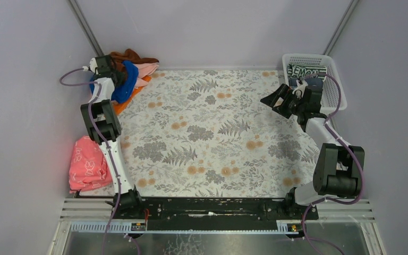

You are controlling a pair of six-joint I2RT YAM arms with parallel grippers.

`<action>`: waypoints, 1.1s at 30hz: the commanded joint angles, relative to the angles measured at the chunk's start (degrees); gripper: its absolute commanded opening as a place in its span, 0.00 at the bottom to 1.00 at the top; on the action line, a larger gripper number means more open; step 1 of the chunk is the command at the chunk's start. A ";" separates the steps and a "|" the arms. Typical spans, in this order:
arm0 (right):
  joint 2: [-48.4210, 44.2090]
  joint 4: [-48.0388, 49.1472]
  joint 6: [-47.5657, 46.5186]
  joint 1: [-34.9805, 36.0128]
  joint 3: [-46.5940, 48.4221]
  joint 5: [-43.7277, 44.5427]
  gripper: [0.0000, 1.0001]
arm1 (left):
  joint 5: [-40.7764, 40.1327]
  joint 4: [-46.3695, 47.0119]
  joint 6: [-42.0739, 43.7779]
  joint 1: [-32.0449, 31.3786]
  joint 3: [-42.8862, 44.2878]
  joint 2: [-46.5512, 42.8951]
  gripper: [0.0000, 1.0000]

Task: Roll the towels
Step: Pick up the towel at the corner of the board, then place the towel at the center of the board.

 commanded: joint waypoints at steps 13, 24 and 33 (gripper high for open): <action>-0.85 -0.29 -2.07 1.69 2.64 0.02 1.00 | 10.06 19.30 -2.52 -0.09 -17.00 -23.70 0.04; -2.55 -0.10 -2.18 1.86 2.09 -0.17 1.00 | 13.92 20.06 3.18 -10.23 -9.12 -26.82 0.01; -5.58 -1.00 -3.42 1.94 1.65 1.92 1.00 | 19.96 9.93 13.36 -25.14 3.21 -31.07 0.03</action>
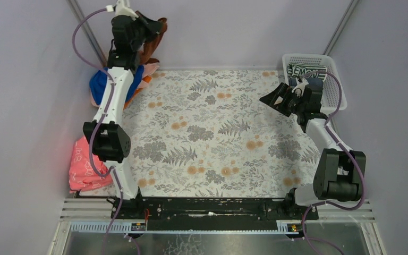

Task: Roll the towels
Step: Place the towel at the center of the board.

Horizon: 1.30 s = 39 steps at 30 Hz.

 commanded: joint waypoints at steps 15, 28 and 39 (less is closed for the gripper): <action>-9.06 -5.21 -6.48 4.36 1.16 5.57 1.00 | 6.41 -16.37 19.08 -24.70 -22.50 -30.84 0.18; -8.91 -15.12 -10.72 9.87 0.94 13.73 0.98 | -6.98 -23.09 11.00 -25.04 -55.31 -40.11 0.59; -2.59 -22.15 -12.16 11.99 -0.12 21.78 0.90 | -6.86 -14.66 8.33 -43.18 -53.01 -20.54 0.69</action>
